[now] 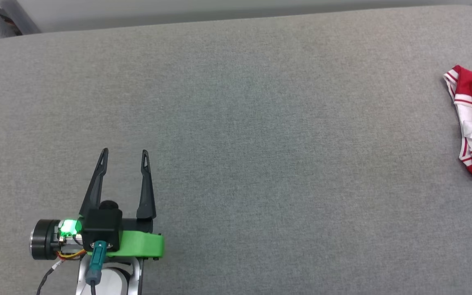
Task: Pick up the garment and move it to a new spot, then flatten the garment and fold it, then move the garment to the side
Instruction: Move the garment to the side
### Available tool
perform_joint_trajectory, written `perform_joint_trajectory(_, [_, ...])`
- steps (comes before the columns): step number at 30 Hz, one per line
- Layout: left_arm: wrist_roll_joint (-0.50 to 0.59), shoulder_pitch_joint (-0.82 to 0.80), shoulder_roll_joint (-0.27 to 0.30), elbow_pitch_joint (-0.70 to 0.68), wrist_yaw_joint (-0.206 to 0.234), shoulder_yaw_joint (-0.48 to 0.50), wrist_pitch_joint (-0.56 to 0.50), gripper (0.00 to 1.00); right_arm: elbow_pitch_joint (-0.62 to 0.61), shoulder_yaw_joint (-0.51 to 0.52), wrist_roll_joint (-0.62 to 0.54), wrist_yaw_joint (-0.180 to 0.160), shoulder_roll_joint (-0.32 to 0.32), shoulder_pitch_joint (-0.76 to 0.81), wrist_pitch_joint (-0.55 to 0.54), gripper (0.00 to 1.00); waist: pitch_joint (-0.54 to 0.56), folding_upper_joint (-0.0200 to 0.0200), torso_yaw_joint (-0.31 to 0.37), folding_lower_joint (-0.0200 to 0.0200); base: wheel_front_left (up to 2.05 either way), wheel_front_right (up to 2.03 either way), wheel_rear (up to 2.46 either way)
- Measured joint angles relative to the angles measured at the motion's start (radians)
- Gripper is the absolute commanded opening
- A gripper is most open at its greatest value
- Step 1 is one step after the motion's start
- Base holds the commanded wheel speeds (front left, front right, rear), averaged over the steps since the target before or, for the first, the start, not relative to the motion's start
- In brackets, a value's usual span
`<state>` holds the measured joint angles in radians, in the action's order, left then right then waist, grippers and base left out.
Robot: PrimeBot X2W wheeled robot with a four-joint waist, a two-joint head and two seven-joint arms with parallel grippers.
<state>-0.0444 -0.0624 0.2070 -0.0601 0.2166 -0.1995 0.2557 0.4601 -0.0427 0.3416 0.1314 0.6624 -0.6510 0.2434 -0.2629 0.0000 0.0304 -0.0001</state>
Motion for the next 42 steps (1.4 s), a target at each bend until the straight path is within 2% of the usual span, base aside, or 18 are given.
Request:
perform_joint_trajectory(8, [-0.008, 0.028, -0.016, 0.027, -0.009, 0.022, 0.0, 1.0, -0.303, 0.106, -0.137, 0.0, -0.232, 0.183, 0.013, 1.0, 0.08, 0.0, -0.049, 0.0, 0.0, 0.0, 0.0])
perform_joint_trajectory(12, [-0.01, 0.04, -0.02, 0.044, -0.018, 0.039, 0.0, 1.0, -0.409, 0.092, -0.197, 0.0, -0.345, 0.281, 0.014, 1.0, 0.112, 0.0, -0.073, 0.0, 0.0, 0.0, 0.0])
perform_joint_trajectory(16, [-0.01, 0.05, -0.026, 0.057, -0.029, 0.05, 0.0, 1.0, -0.447, 0.063, -0.233, 0.0, -0.432, 0.395, 0.014, 1.0, 0.141, 0.0, -0.093, 0.0, 0.0, 0.0, 0.0])
perform_joint_trajectory(19, [-0.01, 0.058, -0.032, 0.064, -0.036, 0.058, 0.0, 1.0, -0.447, 0.045, -0.251, 0.0, -0.47, 0.458, 0.014, 1.0, 0.158, 0.0, -0.103, 0.0, 0.0, 0.0, 0.0])
perform_joint_trajectory(30, [-0.01, 0.096, -0.052, 0.077, -0.066, 0.08, 0.0, 1.0, -0.464, 0.05, -0.232, 0.0, -0.55, 0.64, 0.014, 1.0, 0.197, 0.0, -0.109, 0.0, 0.0, 0.0, 0.0])
perform_joint_trajectory(42, [-0.01, 0.131, -0.07, 0.073, -0.113, 0.105, 0.0, 1.0, -0.555, 0.061, -0.188, 0.0, -0.585, 0.754, 0.014, 1.0, 0.224, 0.0, -0.101, 0.0, 0.0, 0.0, 0.0])
